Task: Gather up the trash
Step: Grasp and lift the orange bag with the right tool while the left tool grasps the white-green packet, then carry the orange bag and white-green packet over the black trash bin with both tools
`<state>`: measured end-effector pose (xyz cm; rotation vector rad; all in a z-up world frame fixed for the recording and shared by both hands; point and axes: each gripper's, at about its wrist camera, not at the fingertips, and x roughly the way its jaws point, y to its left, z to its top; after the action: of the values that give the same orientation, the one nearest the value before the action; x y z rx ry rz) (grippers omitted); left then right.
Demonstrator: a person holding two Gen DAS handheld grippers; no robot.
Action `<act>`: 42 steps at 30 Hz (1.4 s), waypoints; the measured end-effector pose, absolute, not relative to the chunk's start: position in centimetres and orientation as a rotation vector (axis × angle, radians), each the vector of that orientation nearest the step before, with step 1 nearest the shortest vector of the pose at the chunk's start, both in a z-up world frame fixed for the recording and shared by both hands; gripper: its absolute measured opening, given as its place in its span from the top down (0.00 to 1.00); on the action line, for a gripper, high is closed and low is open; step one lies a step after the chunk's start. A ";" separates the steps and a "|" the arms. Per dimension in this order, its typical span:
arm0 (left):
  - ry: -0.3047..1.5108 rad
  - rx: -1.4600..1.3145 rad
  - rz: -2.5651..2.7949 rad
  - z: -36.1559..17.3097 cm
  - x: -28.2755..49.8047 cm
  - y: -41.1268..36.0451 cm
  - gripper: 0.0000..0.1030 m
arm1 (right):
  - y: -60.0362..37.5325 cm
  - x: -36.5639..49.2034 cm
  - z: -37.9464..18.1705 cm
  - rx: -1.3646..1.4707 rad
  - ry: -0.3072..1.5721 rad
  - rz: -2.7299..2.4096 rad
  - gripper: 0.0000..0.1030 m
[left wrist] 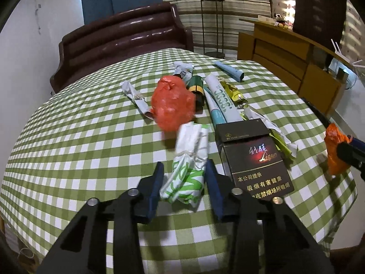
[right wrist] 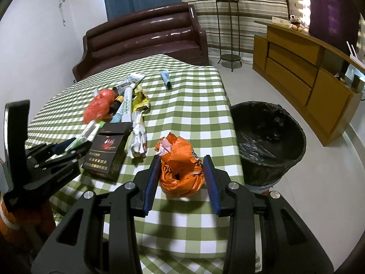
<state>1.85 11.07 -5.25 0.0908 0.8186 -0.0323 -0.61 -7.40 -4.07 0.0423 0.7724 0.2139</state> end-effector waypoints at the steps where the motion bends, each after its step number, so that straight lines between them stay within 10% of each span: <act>1: 0.818 0.086 -0.036 -5.3 1.7 11.2 0.70 | -7.6 -0.5 -4.1 0.045 0.772 0.210 0.64; 42: 0.660 0.090 -0.312 -0.4 8.5 -3.7 0.70 | -20.3 6.9 -2.8 0.089 0.645 -0.136 0.64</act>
<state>8.54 -3.74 -0.40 0.0901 0.6599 -0.3120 6.86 -20.27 -2.80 0.0895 0.6450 -0.1364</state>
